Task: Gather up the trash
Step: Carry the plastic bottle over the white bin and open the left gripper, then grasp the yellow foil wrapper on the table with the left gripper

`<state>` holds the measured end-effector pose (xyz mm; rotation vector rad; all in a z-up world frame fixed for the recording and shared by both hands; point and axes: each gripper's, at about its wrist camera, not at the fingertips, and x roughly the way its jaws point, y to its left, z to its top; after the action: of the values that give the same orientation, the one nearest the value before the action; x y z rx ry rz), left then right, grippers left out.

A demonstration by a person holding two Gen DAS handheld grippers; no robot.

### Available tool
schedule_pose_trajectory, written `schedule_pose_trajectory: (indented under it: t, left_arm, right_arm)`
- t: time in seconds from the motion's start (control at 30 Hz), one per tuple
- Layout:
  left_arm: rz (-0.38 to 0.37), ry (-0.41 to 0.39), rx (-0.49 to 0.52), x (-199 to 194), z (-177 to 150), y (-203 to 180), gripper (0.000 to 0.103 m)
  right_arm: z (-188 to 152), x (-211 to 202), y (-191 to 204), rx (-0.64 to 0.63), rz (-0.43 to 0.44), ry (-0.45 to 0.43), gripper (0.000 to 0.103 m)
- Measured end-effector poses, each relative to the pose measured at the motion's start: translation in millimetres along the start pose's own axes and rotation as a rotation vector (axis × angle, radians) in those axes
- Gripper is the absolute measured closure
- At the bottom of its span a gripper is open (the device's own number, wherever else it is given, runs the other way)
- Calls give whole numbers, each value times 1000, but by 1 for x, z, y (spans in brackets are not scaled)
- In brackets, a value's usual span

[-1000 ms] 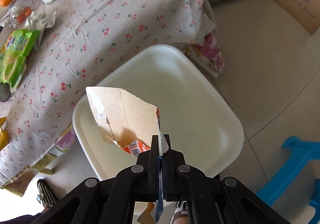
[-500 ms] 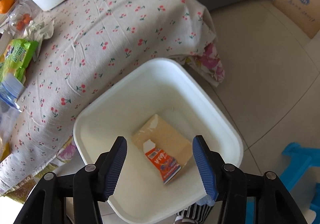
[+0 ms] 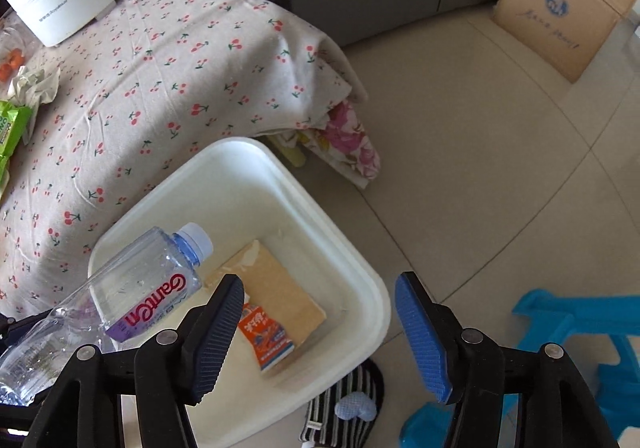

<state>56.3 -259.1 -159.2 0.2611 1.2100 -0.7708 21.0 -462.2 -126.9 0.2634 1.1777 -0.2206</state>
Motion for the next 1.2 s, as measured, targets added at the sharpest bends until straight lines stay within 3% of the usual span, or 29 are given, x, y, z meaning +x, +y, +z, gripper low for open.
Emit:
schedule_pose_trajectory:
  t: [0.23,0.37,0.5,0.97,1.2]
  left_arm:
    - [46,-31,35,1,8,-7,36]
    - [89,-63,54,-11,8,-7,25]
    - [122,-87,36,-32,-2,3,23]
    - [262,-182,-229,-132,-57,105,16]
    - [215,-194,-429,-168,-94,164,16]
  right_arm:
    - [0,-5,-7,9,-6,-12,33]
    - [2,-9,-6,8,-4,-23,31]
    - [3,-13,-1,3,1,-35,30]
    - [15,-24,74,-109,44,-82,25]
    - [14,-24,121,-183,61,-91,23]
